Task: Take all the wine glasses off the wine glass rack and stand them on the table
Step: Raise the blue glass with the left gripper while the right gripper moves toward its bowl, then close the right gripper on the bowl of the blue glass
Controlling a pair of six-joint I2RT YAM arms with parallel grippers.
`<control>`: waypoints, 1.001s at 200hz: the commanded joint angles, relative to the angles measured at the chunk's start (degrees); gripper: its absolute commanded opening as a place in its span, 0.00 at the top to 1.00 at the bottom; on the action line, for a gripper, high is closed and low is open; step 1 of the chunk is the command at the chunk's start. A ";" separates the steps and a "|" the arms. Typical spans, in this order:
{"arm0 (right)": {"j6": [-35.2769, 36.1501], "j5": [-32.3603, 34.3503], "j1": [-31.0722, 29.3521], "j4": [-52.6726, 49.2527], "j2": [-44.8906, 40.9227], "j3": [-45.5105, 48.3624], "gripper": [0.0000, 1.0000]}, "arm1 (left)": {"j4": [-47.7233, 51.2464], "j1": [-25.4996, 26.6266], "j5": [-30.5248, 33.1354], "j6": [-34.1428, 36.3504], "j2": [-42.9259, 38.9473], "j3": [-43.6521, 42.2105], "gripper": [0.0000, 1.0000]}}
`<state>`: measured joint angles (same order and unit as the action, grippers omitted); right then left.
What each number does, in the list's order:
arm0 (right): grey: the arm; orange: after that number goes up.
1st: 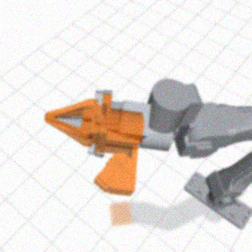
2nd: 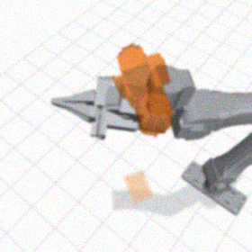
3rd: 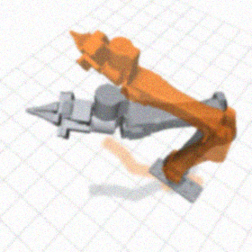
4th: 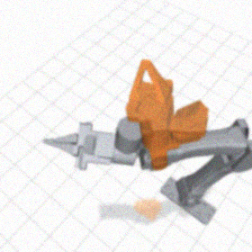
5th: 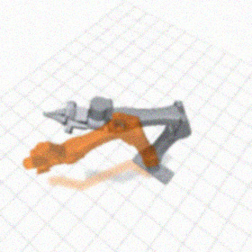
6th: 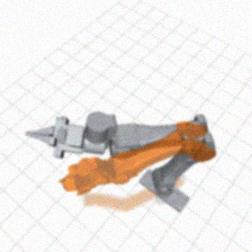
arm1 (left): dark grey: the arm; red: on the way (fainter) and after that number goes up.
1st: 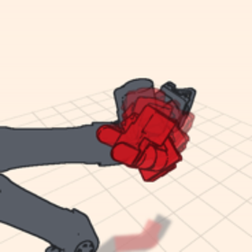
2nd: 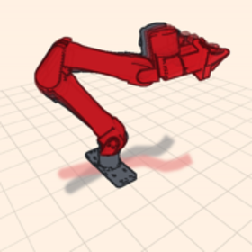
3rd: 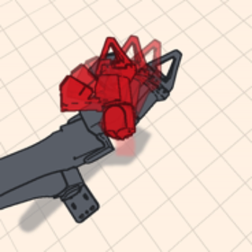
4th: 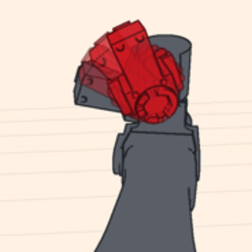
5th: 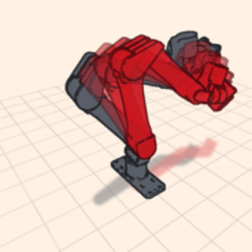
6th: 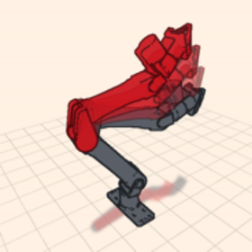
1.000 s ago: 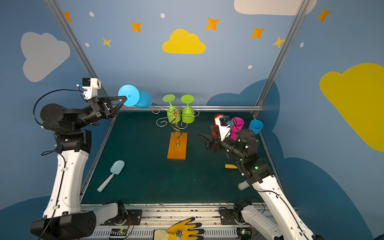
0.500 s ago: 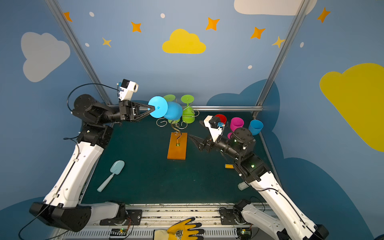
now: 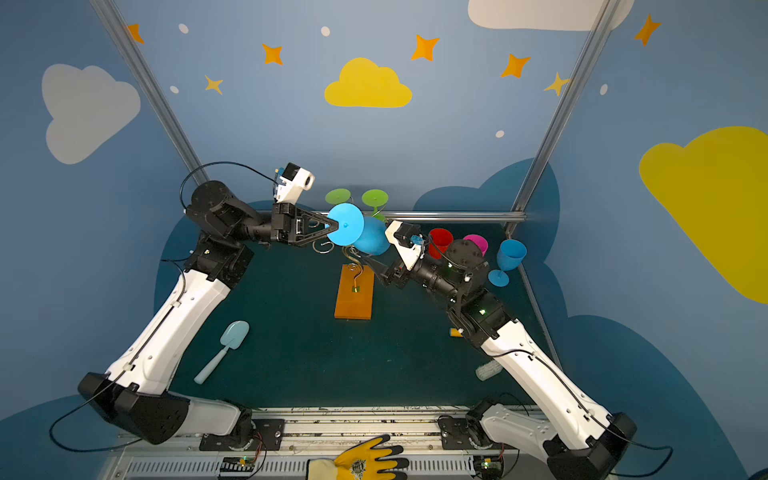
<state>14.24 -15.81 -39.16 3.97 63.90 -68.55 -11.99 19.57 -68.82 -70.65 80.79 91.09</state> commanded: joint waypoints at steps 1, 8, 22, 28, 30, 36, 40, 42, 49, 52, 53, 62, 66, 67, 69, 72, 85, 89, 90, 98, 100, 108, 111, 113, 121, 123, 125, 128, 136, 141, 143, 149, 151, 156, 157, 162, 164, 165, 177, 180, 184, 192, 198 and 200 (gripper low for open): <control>1.47 2.00 -0.31 3.00 1.66 -2.23 0.13 | -0.23 0.86 -0.59 1.42 -0.38 0.96 0.97; 1.49 2.01 -0.35 3.12 2.22 -2.38 0.12 | -0.22 1.12 -0.75 1.47 -0.37 0.94 0.97; 1.28 2.12 -0.37 3.32 3.26 -2.46 0.12 | -0.16 1.46 -0.73 1.35 -0.46 0.82 0.97; 1.14 2.27 -0.39 3.49 3.64 -2.53 0.12 | -0.28 1.60 -0.72 1.39 -0.46 0.84 0.97; 1.12 2.39 -0.39 3.50 3.79 -2.48 0.13 | -0.33 1.63 -0.71 1.33 -0.46 0.80 0.97; 1.01 2.56 -0.40 3.63 4.09 -2.51 0.12 | -0.39 1.70 -0.72 1.28 -0.44 0.82 0.97; 0.95 2.74 -0.40 3.81 4.26 -2.63 0.12 | -0.40 1.70 -0.77 1.27 -0.49 0.84 0.97; 0.89 2.79 -0.40 3.84 4.34 -2.61 0.12 | -0.47 1.70 -0.74 1.23 -0.54 0.80 0.97; 0.79 2.89 -0.39 4.02 4.56 -2.54 0.12 | -0.68 1.79 -0.80 1.11 -0.49 0.84 0.97; 0.79 2.89 -0.39 4.07 4.57 -2.53 0.12 | -0.71 1.81 -0.79 1.03 -0.52 0.84 0.97; 0.75 2.94 -0.39 4.14 4.57 -2.49 0.12 | -0.73 1.80 -0.84 1.04 -0.54 0.80 0.97; 0.45 3.05 -0.39 4.22 4.65 -2.48 0.13 | -0.68 1.80 -0.92 1.00 -0.48 0.71 0.97; 0.27 3.22 -0.35 4.28 4.66 -2.53 0.13 | -0.69 1.83 -0.96 1.06 -0.57 0.64 0.97; 0.27 3.27 -0.37 4.24 4.66 -2.54 0.13 | -0.72 1.81 -0.92 1.05 -0.60 0.61 0.97; 0.20 3.36 -0.39 4.22 4.66 -2.53 0.13 | -0.73 1.79 -0.96 1.05 -0.61 0.54 0.97; 0.16 3.50 -0.39 4.21 4.66 -2.52 0.13 | -0.74 1.79 -0.95 1.12 -0.61 0.52 0.97; 0.04 3.97 -0.45 3.95 4.48 -2.38 0.15 | -1.35 1.88 -0.87 0.79 -0.55 0.24 0.97; 0.06 3.93 -0.38 3.91 4.40 -2.36 0.16 | -1.70 1.86 -0.88 0.52 -0.52 0.12 0.97; 0.03 3.89 -0.38 3.88 4.35 -2.28 0.16 | -1.89 1.82 -0.88 0.43 -0.53 0.13 0.97; 0.00 3.78 -0.39 3.63 4.14 -2.14 0.18 | -3.10 1.84 -0.82 -0.32 -0.42 -0.06 0.97; -0.11 3.78 -0.39 3.56 4.02 -2.05 0.18 | -3.32 1.82 -0.80 -0.46 -0.45 -0.06 0.97; -0.26 3.73 -0.47 3.22 3.76 -2.01 0.20 | -4.09 1.83 -0.71 -1.00 -0.34 -0.02 0.97; -0.26 3.69 -0.48 3.15 3.61 -1.95 0.20 | -4.29 1.81 -0.75 -1.10 -0.37 0.04 0.97; -0.33 3.73 -0.48 3.04 3.54 -1.83 0.21 | -4.45 1.79 -0.65 -1.21 -0.37 -0.01 0.97; -0.58 3.60 -0.49 2.80 3.09 -1.64 0.22 | -4.48 1.84 -0.49 -1.16 -0.37 0.14 0.97; -0.63 3.53 -0.48 2.69 3.04 -1.55 0.22 | -4.50 1.86 -0.45 -1.16 -0.35 0.14 0.97; -0.62 3.54 -0.48 2.71 2.93 -1.44 0.22 | -4.59 1.83 -0.40 -1.20 -0.37 0.21 0.97; -0.72 3.44 -0.48 2.71 2.78 -1.36 0.22 | -4.55 1.81 -0.36 -1.16 -0.37 0.34 0.97; -0.92 3.42 -0.48 2.69 2.44 -1.02 0.20 | -4.83 1.85 -0.27 -1.36 -0.25 0.35 0.97; -0.97 3.28 -0.48 2.63 2.30 -0.86 0.17 | -5.13 1.79 -0.26 -1.55 -0.28 0.35 0.97; -0.92 3.19 -0.53 2.58 2.24 -0.85 0.16 | -5.30 1.79 -0.24 -1.69 -0.20 0.35 0.97; -0.93 2.92 -0.52 2.54 2.24 -0.77 0.13 | -5.77 1.87 -0.21 -2.13 -0.11 0.35 0.97; -0.85 2.90 -0.53 2.54 2.27 -0.81 0.13 | -5.88 1.83 -0.30 -2.26 -0.04 0.35 0.97; -0.84 2.89 -0.57 2.45 2.40 -1.08 0.11 | -6.16 1.86 -0.36 -2.56 0.00 0.30 0.97; -0.86 2.89 -0.57 2.41 2.43 -1.11 0.11 | -6.23 1.91 -0.36 -2.61 -0.01 0.27 0.97; -0.81 3.05 -0.57 2.31 2.61 -1.30 0.10 | -6.56 1.94 -0.36 -2.97 0.12 0.21 0.97; -0.82 3.13 -0.57 2.28 2.67 -1.38 0.10 | -6.67 1.93 -0.36 -3.19 0.12 0.20 0.97; -0.81 3.19 -0.57 2.32 2.74 -1.39 0.10 | -6.74 1.95 -0.40 -3.27 0.14 0.22 0.97; -0.62 3.64 -0.56 2.77 3.29 -1.67 0.08 | -7.26 1.96 -0.58 -3.85 0.29 0.03 0.97; -0.58 3.72 -0.55 3.03 3.44 -1.67 0.08 | -7.47 2.00 -0.61 -4.02 0.32 -0.04 0.97; -0.51 3.89 -0.57 3.25 3.63 -1.76 0.08 | -7.66 1.96 -0.59 -4.17 0.26 -0.14 0.97; -0.61 4.08 -0.57 3.50 4.11 -2.13 0.08 | -7.92 1.96 -0.72 -4.36 0.19 -0.27 0.97; -0.68 4.12 -0.57 3.58 4.49 -2.48 0.08 | -7.97 1.99 -0.72 -4.41 0.11 -0.43 0.97; -0.70 4.12 -0.57 3.59 4.55 -2.58 0.08 | -7.99 1.97 -0.71 -4.41 0.03 -0.46 0.97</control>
<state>14.37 -12.80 -39.59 6.66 67.42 -69.36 -16.03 21.32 -68.47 -74.24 80.95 91.05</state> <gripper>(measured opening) 0.917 0.048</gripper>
